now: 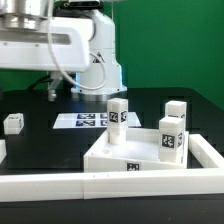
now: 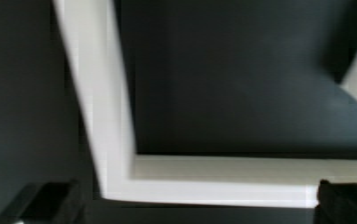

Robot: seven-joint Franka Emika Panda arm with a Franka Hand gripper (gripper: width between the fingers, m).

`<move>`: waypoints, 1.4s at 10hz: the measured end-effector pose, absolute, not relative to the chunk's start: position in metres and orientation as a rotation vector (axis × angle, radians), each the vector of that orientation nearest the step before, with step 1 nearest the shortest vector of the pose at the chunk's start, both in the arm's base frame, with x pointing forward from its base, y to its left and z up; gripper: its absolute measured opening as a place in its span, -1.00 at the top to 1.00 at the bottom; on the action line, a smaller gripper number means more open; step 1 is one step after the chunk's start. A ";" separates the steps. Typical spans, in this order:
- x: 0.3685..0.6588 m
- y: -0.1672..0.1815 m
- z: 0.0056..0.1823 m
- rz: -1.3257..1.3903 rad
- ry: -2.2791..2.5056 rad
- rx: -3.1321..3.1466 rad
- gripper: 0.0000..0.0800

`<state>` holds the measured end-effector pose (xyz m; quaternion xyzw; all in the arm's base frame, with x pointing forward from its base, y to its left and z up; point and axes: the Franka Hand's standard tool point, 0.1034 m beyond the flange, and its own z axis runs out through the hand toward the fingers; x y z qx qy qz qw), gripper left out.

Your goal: Assemble square table

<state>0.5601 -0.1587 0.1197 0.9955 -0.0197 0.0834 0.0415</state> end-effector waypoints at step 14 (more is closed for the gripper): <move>0.469 -0.207 0.090 0.166 0.038 3.033 -0.62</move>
Offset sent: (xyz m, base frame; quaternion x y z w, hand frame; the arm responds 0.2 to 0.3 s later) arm 0.0000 -0.0100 0.0000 0.0000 0.0000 0.0000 1.0000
